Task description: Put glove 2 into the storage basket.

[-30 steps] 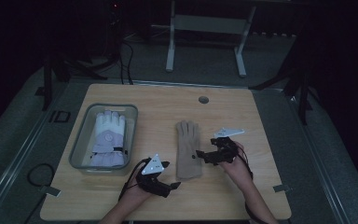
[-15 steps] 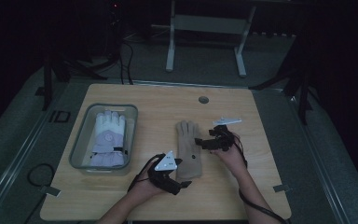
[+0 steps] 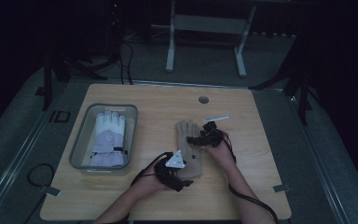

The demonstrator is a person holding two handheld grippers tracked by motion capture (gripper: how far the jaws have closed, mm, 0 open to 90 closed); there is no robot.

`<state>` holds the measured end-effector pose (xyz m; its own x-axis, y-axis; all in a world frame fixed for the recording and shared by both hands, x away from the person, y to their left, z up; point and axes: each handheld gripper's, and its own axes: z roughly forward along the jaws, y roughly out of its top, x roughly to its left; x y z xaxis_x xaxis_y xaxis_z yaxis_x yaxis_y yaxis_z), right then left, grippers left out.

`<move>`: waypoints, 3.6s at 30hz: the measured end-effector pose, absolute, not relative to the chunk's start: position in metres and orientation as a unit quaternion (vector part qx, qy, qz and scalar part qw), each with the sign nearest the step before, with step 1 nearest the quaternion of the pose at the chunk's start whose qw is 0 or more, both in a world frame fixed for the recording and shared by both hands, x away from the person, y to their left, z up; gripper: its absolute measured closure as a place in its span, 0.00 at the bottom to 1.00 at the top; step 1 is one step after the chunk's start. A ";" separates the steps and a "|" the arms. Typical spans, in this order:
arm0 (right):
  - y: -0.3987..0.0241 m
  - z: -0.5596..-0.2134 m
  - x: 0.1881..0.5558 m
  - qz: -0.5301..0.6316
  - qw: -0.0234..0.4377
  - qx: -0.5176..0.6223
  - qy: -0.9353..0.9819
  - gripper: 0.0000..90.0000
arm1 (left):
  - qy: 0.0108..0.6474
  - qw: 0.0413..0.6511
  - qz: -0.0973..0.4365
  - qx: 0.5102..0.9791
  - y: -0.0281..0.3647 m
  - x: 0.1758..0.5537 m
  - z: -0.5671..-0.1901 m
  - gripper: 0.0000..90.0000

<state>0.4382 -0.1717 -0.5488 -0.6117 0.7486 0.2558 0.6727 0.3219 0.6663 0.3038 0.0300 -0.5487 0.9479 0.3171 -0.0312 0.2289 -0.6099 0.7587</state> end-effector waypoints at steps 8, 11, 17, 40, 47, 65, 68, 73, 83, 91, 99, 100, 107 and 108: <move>-0.168 -0.553 0.434 0.385 0.037 0.410 0.826 0.50 | 0.162 0.398 0.049 0.902 0.035 0.305 -0.557 0.26; -0.167 -0.551 0.431 0.389 0.038 0.399 0.830 0.68 | 0.162 0.395 0.054 0.903 0.034 0.306 -0.557 0.27; -0.153 -0.545 0.413 0.360 0.135 0.335 0.860 0.80 | 0.155 0.382 0.068 0.909 0.032 0.305 -0.557 0.32; -0.147 -0.540 0.410 0.360 0.125 0.338 0.860 0.83 | 0.151 0.326 0.081 0.930 0.027 0.314 -0.545 0.89; -0.149 -0.531 0.409 0.371 0.123 0.346 0.853 0.83 | 0.155 0.324 0.084 0.929 0.032 0.312 -0.538 0.90; -0.122 -0.484 0.402 0.401 0.126 0.327 0.846 0.83 | 0.154 0.321 0.096 0.930 0.064 0.305 -0.494 0.90; -0.116 -0.478 0.402 0.403 0.125 0.324 0.846 0.83 | 0.154 0.319 0.099 0.930 0.070 0.304 -0.488 0.90; -0.106 -0.466 0.402 0.409 0.125 0.321 0.845 0.83 | 0.152 0.314 0.106 0.931 0.079 0.302 -0.475 0.90; -0.082 -0.445 0.403 0.423 0.128 0.309 0.842 0.83 | 0.160 0.311 0.120 0.929 0.103 0.299 -0.454 0.90; -0.060 -0.440 0.407 0.431 0.118 0.301 0.843 0.83 | 0.172 0.302 0.126 0.929 0.125 0.297 -0.444 0.90; -0.027 -0.433 0.408 0.435 0.114 0.286 0.846 0.83 | 0.189 0.294 0.133 0.927 0.152 0.294 -0.438 0.90; -0.018 -0.432 0.409 0.437 0.113 0.281 0.847 0.83 | 0.191 0.293 0.133 0.928 0.156 0.294 -0.437 0.90; 0.006 -0.428 0.410 0.442 0.103 0.269 0.849 0.82 | 0.209 0.287 0.141 0.924 0.181 0.289 -0.437 0.90; 0.010 -0.428 0.410 0.441 0.106 0.265 0.851 0.82 | 0.212 0.287 0.141 0.924 0.185 0.288 -0.437 0.90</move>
